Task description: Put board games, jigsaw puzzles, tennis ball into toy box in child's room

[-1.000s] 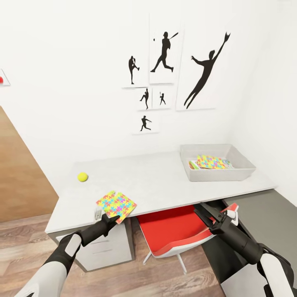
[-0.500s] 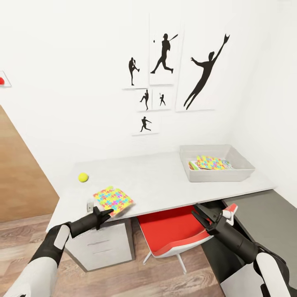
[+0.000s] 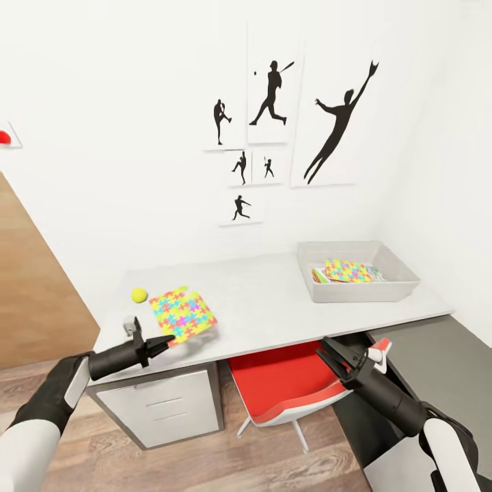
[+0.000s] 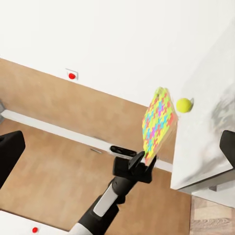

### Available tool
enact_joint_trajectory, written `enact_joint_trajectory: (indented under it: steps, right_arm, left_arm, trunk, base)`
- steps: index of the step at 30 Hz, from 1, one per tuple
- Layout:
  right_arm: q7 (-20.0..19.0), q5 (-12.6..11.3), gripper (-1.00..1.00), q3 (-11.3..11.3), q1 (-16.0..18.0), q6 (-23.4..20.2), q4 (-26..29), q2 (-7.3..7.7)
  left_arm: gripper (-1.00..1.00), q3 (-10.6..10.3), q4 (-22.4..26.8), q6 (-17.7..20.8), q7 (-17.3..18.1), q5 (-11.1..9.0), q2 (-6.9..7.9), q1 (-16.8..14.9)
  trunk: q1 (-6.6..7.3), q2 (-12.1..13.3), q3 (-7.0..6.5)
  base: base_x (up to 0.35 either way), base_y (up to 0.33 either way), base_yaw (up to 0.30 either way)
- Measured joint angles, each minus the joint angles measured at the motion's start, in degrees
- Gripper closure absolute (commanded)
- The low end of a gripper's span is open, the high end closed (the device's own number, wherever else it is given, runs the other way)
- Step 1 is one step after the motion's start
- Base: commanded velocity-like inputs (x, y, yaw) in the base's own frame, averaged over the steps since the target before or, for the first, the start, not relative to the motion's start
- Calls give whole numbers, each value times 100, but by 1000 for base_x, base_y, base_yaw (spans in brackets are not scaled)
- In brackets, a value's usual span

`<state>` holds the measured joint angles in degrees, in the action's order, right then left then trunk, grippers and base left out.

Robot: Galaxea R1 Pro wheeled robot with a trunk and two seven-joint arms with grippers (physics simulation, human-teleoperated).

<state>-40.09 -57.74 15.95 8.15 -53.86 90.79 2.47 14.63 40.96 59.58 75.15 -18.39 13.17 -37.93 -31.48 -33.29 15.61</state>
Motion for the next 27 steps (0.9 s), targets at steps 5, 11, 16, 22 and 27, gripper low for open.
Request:
enact_joint_trajectory:
  steps: [5, 11, 16, 22, 27]
  right_arm:
    - [2, 0, -100, 0, 0, 0, 0, 0]
    - [-7, 0, -100, 4, 3, 3, 0, 0]
    - [-7, 0, -100, -12, 1, 5, 0, 0]
    - [-7, 0, -100, -11, -2, 8, 6, -8]
    - [-12, 0, -100, -10, 2, 4, 2, -2]
  left_arm:
    - [100, -107, 8, -11, 246, 25, 55, -4]
    - [100, -126, 9, -13, 299, 28, 122, -23]
    - [100, -128, 9, -19, 311, 28, 137, -26]
    - [100, -134, 9, -22, 313, 29, 139, -27]
    - [100, -137, 7, -26, 313, 30, 140, -31]
  trunk:
    - [110, 201, -90]
    - [242, 443, -198]
    - [352, 644, -289]
    - [484, 885, -401]
    - [573, 1048, -493]
  base:
    - [0, 0, 0]
    - [0, 0, 0]
    - [0, 0, 0]
    - [0, 0, -51]
    - [-15, 0, -212]
